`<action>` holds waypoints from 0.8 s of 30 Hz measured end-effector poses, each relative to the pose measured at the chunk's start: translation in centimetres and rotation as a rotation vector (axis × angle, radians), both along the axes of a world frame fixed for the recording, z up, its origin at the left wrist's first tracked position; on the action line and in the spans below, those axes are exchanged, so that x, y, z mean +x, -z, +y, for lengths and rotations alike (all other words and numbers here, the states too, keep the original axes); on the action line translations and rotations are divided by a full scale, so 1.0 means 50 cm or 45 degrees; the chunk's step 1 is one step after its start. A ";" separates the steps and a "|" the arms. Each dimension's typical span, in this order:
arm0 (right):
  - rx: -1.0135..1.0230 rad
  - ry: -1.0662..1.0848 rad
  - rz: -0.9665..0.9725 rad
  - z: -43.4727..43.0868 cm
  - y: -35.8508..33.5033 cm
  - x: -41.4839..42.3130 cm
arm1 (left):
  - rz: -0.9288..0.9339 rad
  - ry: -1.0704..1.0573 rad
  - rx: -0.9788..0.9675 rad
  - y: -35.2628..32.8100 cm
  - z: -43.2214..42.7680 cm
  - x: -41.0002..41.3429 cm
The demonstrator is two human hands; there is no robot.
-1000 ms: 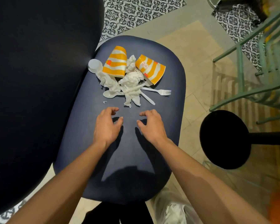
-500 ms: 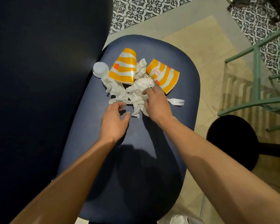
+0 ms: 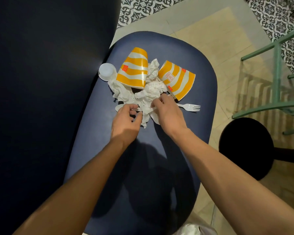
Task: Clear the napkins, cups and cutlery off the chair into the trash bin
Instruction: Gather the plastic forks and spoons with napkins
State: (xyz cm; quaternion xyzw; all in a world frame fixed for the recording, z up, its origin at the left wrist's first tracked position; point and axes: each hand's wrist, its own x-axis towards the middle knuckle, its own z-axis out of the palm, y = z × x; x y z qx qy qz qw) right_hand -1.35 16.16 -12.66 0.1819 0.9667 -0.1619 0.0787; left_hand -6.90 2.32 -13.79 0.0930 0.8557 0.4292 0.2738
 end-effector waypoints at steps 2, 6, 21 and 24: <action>-0.017 -0.007 0.056 0.016 -0.021 0.021 | -0.053 -0.013 0.028 -0.010 0.031 0.007; -0.044 -0.148 0.153 -0.006 -0.030 0.046 | -0.292 -0.055 0.020 -0.014 0.052 -0.002; -0.290 0.211 0.283 -0.022 -0.026 0.039 | -0.745 0.099 0.086 -0.006 0.035 -0.035; -0.137 0.263 -0.056 0.005 0.005 0.017 | -0.603 0.154 -0.014 0.009 0.013 -0.041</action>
